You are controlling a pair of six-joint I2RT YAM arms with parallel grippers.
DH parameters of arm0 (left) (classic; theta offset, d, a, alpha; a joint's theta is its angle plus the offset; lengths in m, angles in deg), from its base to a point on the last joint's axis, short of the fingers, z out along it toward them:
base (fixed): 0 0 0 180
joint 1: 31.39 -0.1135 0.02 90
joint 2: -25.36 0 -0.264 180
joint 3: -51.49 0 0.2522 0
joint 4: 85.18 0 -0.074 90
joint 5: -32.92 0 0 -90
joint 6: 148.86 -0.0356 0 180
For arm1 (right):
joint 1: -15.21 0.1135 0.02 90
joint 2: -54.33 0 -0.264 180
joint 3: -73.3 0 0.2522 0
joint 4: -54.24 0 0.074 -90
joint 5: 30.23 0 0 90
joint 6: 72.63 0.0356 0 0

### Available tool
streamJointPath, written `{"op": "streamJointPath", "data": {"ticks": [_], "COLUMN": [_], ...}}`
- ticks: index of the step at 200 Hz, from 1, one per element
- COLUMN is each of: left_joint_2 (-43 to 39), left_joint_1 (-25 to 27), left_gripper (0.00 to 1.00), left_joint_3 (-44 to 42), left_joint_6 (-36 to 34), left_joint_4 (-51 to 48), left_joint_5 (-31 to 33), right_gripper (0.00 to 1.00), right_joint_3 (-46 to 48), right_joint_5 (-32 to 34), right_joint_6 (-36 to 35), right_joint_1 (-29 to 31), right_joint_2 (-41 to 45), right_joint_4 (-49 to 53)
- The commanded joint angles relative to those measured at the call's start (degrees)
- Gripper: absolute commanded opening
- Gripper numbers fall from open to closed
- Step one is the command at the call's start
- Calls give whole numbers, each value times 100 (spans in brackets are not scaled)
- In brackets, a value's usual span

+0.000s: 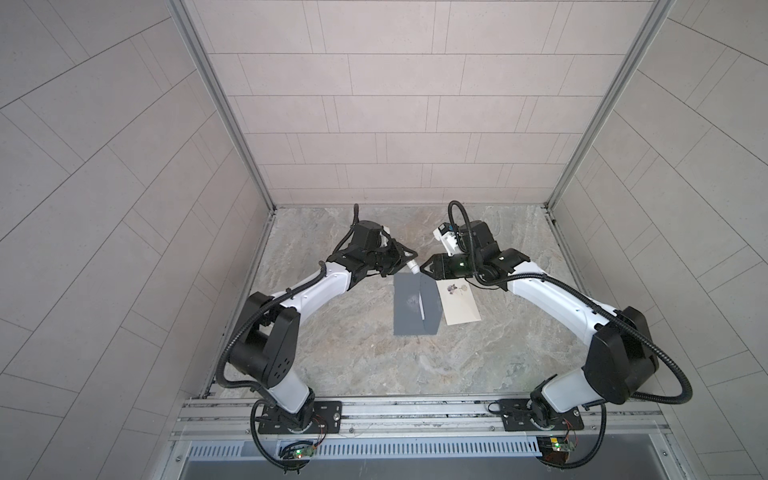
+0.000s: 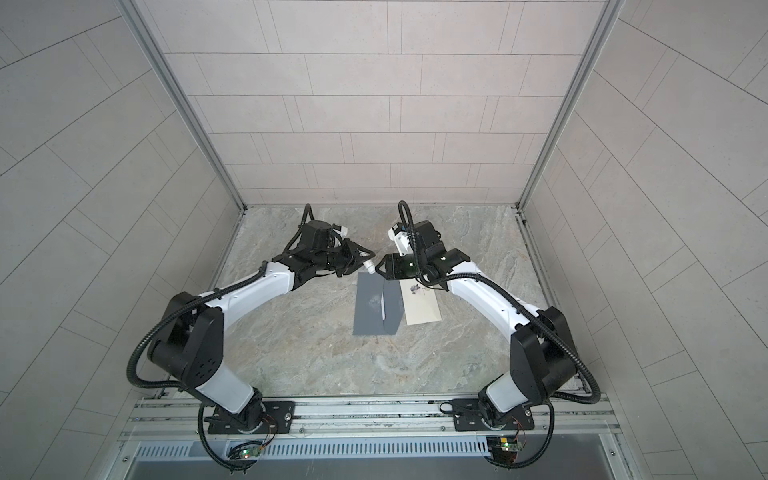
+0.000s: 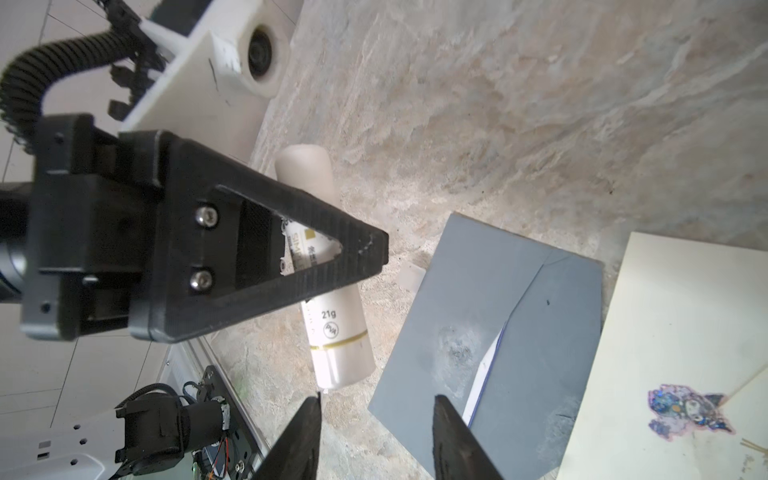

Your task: Place the letter into the envelope and seal it

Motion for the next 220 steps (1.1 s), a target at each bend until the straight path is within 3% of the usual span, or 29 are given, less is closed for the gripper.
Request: {"op": "streamJointPath", "data": {"ticks": [1,33,63,220], "left_joint_2": [-259,-185,-19,181], "left_joint_1": [13,85,171,366], "left_gripper": [0,0,0,0], "left_joint_3": [-202,-579,-635,-732], "left_joint_6": [1266,2653,3263,3740], "left_joint_4": [825,2344,3108,3721], "left_joint_5": [411,436,348,319], "right_gripper": [46,48,48,44], "right_joint_3": [81,-3,-22,-294], "right_joint_5": [275,389,366,751], "right_joint_6": [299,401,540,392], "right_joint_1": [51,125,139,143], "right_joint_2": [217,172,97,138], "right_joint_4": [-609,-880,-1123,-1172]}}
